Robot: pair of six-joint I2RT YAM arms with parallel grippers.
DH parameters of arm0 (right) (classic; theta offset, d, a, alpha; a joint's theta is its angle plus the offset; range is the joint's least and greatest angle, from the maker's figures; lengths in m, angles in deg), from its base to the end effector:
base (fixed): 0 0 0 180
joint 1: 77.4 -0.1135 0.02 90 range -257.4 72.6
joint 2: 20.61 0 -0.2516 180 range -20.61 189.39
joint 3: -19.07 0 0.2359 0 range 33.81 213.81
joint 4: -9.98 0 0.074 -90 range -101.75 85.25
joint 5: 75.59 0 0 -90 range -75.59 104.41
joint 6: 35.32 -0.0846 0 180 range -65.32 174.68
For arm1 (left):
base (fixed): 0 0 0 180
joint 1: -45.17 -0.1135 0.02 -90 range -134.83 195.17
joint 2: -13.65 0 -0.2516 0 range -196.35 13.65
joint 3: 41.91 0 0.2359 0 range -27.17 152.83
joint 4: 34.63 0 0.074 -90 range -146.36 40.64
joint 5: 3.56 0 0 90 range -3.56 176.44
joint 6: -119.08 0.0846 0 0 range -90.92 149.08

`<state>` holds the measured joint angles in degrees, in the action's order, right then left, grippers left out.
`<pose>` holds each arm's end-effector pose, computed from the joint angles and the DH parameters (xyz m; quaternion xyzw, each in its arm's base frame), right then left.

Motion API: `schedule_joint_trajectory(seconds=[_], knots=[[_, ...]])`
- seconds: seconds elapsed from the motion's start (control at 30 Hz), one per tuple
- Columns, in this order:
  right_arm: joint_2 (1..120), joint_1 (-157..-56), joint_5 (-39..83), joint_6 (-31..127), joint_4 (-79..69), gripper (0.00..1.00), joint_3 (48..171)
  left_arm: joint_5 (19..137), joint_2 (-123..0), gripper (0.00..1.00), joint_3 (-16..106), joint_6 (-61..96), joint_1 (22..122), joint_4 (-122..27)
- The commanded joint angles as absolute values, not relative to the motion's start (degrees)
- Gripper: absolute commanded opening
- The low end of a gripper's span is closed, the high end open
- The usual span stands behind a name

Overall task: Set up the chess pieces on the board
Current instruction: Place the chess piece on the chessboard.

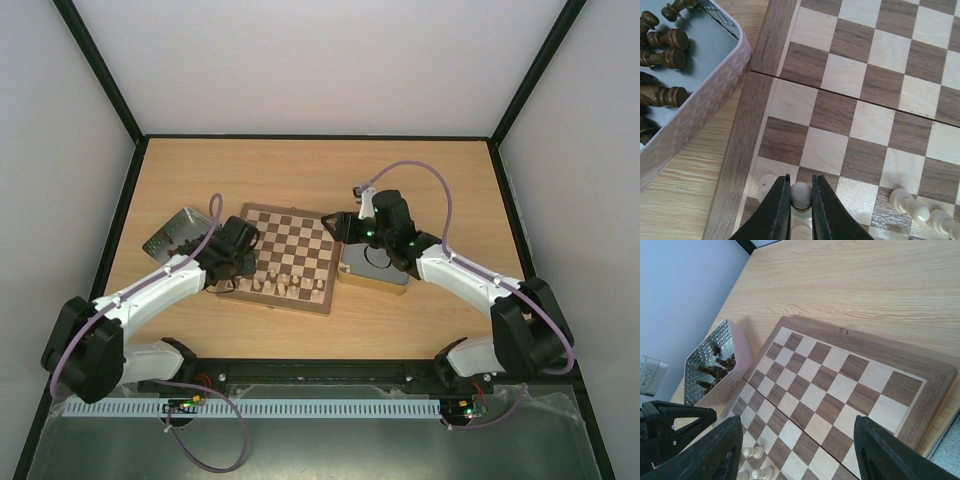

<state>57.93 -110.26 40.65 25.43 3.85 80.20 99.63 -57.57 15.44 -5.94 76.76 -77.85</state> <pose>0.2590 0.2118 0.2296 -0.1500 0.8103 0.4380 0.3593 0.2256 -0.1161 0.1639 -0.0610 0.9513 -0.0625 0.2957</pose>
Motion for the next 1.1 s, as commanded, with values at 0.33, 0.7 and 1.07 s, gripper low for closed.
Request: schedule_joint_trajectory(seconds=[0.33,0.7,1.07], knots=[[59.9,-110.1,39.6,24.1,3.2,0.59,80.0,98.3,-63.5,0.05,15.1,-4.5,77.0,-74.4],[61.1,-110.1,39.8,23.8,3.0,0.58,80.3,96.6,-64.9,0.06,13.7,-4.7,77.1,-72.6],[61.5,-110.1,39.9,23.6,3.1,0.58,80.3,95.9,-64.2,0.18,14.1,-4.7,77.1,-74.5]])
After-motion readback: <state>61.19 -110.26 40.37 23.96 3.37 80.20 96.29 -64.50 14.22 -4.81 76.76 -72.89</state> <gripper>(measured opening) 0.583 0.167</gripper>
